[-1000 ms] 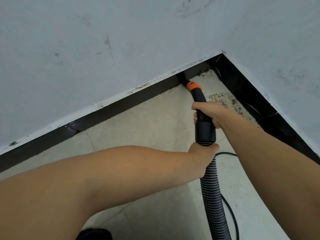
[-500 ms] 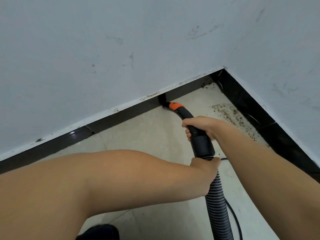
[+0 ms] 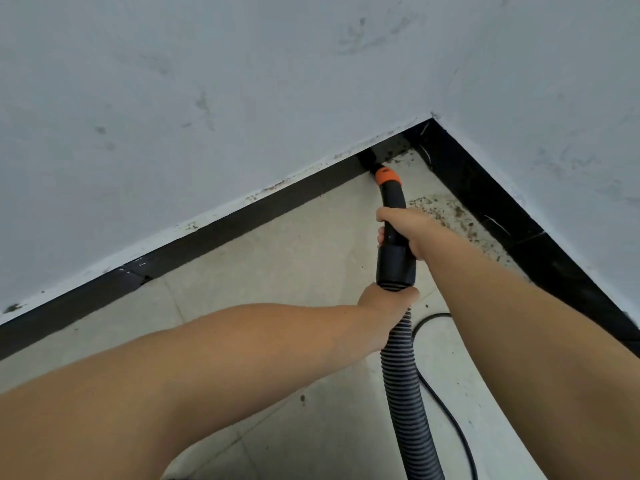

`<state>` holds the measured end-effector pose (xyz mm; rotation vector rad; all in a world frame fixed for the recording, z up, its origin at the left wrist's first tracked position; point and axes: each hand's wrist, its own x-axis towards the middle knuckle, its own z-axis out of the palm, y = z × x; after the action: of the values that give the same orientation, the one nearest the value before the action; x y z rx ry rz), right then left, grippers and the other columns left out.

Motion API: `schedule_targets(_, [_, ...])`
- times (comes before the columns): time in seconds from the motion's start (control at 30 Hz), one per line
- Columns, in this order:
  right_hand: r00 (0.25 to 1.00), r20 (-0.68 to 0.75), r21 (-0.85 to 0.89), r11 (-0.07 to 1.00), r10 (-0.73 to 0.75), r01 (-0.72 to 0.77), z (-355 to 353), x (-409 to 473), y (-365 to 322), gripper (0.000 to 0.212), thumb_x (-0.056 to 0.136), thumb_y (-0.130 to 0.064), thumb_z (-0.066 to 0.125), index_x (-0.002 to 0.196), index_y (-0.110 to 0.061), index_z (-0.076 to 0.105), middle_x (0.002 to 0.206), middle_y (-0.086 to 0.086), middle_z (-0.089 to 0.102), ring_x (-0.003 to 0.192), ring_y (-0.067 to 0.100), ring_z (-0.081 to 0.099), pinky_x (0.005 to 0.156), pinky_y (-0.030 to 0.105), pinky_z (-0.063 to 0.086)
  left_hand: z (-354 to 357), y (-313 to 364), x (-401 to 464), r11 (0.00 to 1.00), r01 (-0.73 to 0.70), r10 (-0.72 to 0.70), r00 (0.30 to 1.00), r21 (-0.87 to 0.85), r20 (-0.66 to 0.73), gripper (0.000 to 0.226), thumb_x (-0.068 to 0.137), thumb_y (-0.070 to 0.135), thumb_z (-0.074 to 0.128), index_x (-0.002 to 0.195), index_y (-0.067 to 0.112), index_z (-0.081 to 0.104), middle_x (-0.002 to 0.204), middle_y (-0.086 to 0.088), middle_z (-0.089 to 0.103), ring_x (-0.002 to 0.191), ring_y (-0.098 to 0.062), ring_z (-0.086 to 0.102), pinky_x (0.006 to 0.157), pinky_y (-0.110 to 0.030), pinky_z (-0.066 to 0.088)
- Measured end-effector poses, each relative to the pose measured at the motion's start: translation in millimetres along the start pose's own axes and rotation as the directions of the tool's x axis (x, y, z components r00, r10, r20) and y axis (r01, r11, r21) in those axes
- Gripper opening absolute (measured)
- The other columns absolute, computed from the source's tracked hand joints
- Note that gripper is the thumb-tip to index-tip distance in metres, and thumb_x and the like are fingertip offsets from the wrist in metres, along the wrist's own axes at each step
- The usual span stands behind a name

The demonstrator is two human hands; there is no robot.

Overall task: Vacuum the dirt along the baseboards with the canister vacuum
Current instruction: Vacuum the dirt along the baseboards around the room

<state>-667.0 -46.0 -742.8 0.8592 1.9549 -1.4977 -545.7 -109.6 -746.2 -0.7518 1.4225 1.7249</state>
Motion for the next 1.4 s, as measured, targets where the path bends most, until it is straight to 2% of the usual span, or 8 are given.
schedule_targets(0.2, [0.997,-0.072,0.086,0.996,-0.005,0.011,-18.4,32.9,-6.3,0.021,0.082,-0.008,0.061,0.100,-0.003,0.050,0.061,0.009,0.056,0.042,0.017,0.054,0.053,0.028,0.053,6.4,14.8,38.3,0.999,0.045,-0.045,0.998,0.001,0.035,0.023,0.084,0.016,0.067,0.101,0.005,0.056,0.092,-0.017,0.056,0.085,-0.028,0.055,0.096,-0.051,0.050])
schedule_targets(0.37, [0.991,-0.131,0.073,0.997,-0.031,0.040,-27.8,48.1,-15.0,0.013,0.083,-0.007,0.062,0.087,-0.005,0.049,0.060,0.009,0.055,0.038,0.017,0.053,0.043,0.023,0.050,16.6,25.1,55.9,0.999,0.046,-0.044,0.997,-0.029,0.058,0.026,0.082,0.016,0.069,0.101,0.005,0.056,0.091,-0.017,0.055,0.084,-0.028,0.054,0.096,-0.051,0.050])
schedule_targets(0.53, [0.980,-0.190,0.023,0.997,-0.061,0.067,-29.1,58.4,-23.4,0.016,0.084,-0.007,0.062,0.081,-0.009,0.046,0.064,0.009,0.056,0.043,0.018,0.054,0.037,0.020,0.047,17.4,34.8,61.8,0.996,0.056,-0.051,0.995,-0.066,0.081,0.023,0.085,0.014,0.067,0.100,0.004,0.053,0.075,-0.012,0.054,0.062,-0.026,0.053,0.072,-0.039,0.049])
schedule_targets(0.8, [0.978,-0.208,-0.014,0.999,-0.034,0.032,-37.5,49.6,-21.3,0.016,0.086,-0.007,0.060,0.081,-0.008,0.046,0.065,0.009,0.055,0.045,0.018,0.053,0.035,0.019,0.046,25.0,31.8,54.6,0.996,0.060,-0.050,0.990,-0.070,0.129,0.020,0.086,0.012,0.066,0.098,0.004,0.053,0.072,-0.010,0.053,0.059,-0.023,0.052,0.066,-0.035,0.050])
schedule_targets(1.0, [0.975,-0.224,0.037,0.999,0.017,-0.009,-51.7,38.6,1.4,0.014,0.088,-0.008,0.063,0.090,-0.005,0.049,0.065,0.010,0.054,0.049,0.019,0.053,0.037,0.022,0.049,35.3,13.1,46.1,0.995,0.100,-0.096,0.984,-0.014,0.152,0.024,0.085,0.014,0.068,0.103,0.005,0.055,0.080,-0.012,0.056,0.070,-0.027,0.056,0.081,-0.042,0.053])
schedule_targets(1.1, [0.976,-0.218,0.041,0.999,0.021,-0.013,-53.3,36.9,2.1,0.017,0.088,-0.007,0.062,0.098,-0.004,0.049,0.065,0.010,0.054,0.049,0.019,0.053,0.041,0.024,0.051,35.3,13.7,42.0,0.996,0.086,-0.082,0.986,-0.024,0.147,0.026,0.085,0.014,0.068,0.106,0.005,0.055,0.079,-0.011,0.055,0.065,-0.024,0.055,0.075,-0.038,0.053])
schedule_targets(1.27, [0.979,-0.203,0.076,0.997,0.014,0.001,-46.3,31.9,-0.1,0.013,0.086,-0.005,0.062,0.086,-0.005,0.049,0.064,0.011,0.054,0.049,0.020,0.053,0.037,0.022,0.049,29.0,15.8,33.3,0.995,0.078,-0.069,0.988,-0.056,0.136,0.024,0.084,0.011,0.066,0.104,0.004,0.054,0.078,-0.012,0.053,0.062,-0.023,0.053,0.070,-0.037,0.051])
schedule_targets(1.4, [0.993,-0.121,0.051,0.999,-0.004,0.011,-32.5,28.9,-3.4,0.013,0.083,-0.006,0.063,0.086,-0.005,0.050,0.062,0.010,0.056,0.039,0.017,0.054,0.044,0.025,0.051,22.1,13.7,31.3,0.997,0.050,-0.046,0.997,-0.058,0.067,0.021,0.084,0.011,0.065,0.100,0.005,0.054,0.078,-0.011,0.055,0.072,-0.027,0.054,0.081,-0.043,0.052])
